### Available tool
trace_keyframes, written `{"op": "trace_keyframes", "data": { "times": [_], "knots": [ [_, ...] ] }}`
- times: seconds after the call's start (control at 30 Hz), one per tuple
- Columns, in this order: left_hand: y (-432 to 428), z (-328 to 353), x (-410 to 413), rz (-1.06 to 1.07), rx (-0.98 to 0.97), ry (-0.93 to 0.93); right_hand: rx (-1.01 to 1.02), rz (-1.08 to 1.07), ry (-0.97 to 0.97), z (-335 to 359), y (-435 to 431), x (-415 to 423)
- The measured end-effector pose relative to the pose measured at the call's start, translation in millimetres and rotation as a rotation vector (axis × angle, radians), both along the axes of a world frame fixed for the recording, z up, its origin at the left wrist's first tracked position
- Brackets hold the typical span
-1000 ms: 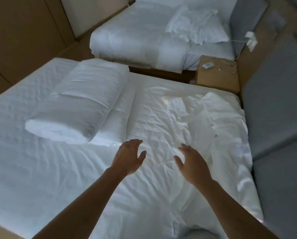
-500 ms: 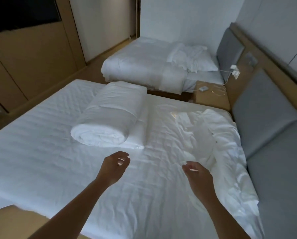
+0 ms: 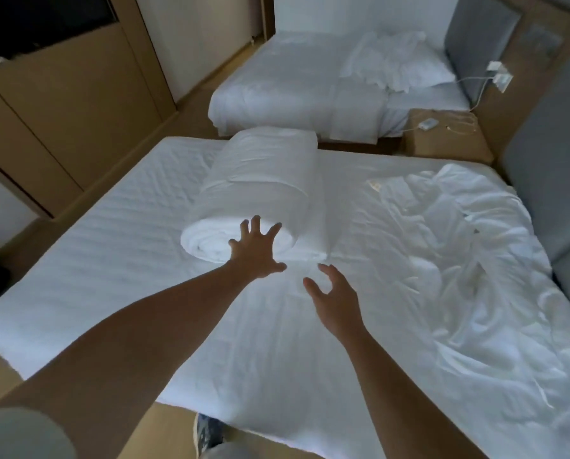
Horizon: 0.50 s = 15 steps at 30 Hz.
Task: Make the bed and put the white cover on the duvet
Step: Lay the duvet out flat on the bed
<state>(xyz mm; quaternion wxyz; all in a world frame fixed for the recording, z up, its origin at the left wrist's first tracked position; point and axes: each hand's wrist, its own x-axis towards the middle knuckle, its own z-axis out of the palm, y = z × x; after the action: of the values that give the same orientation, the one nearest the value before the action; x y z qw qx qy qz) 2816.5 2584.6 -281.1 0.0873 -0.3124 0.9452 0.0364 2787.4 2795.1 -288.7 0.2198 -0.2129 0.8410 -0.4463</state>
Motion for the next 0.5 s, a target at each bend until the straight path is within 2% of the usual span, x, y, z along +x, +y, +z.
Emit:
{"op": "trace_keyframes", "data": {
  "times": [0.1,0.17,0.27,0.37,0.43,0.5],
  "knots": [
    [-66.6,-49.2,-37.6,-0.095,-0.048,-0.148,-0.048,-0.090,-0.089,-29.9,-71.8,-6.7],
    [-110.1,-91.3,-58.9,-0.187,-0.158,-0.183,-0.087,-0.184,-0.183,-61.7,-120.9,-15.2],
    [-173.4,-125.6,-69.1,-0.373,-0.281,-0.027,-0.180,-0.372,-0.343,-101.3,-191.4,-28.4],
    [-254.5,-118.2,-48.8,-0.445,-0.126,0.116,-0.272,-0.552,-0.459,-114.3,-258.6,-49.2],
    [-319.0,-107.8,-18.2,-0.395,-0.056,0.231,-0.290,-0.530,-0.461,-108.6,-316.2,-62.1],
    [-377.1,-98.2,24.1,-0.273,0.020,0.287,-0.176,-0.359,-0.323,-99.2,-385.5,-65.7]
  ]
}}
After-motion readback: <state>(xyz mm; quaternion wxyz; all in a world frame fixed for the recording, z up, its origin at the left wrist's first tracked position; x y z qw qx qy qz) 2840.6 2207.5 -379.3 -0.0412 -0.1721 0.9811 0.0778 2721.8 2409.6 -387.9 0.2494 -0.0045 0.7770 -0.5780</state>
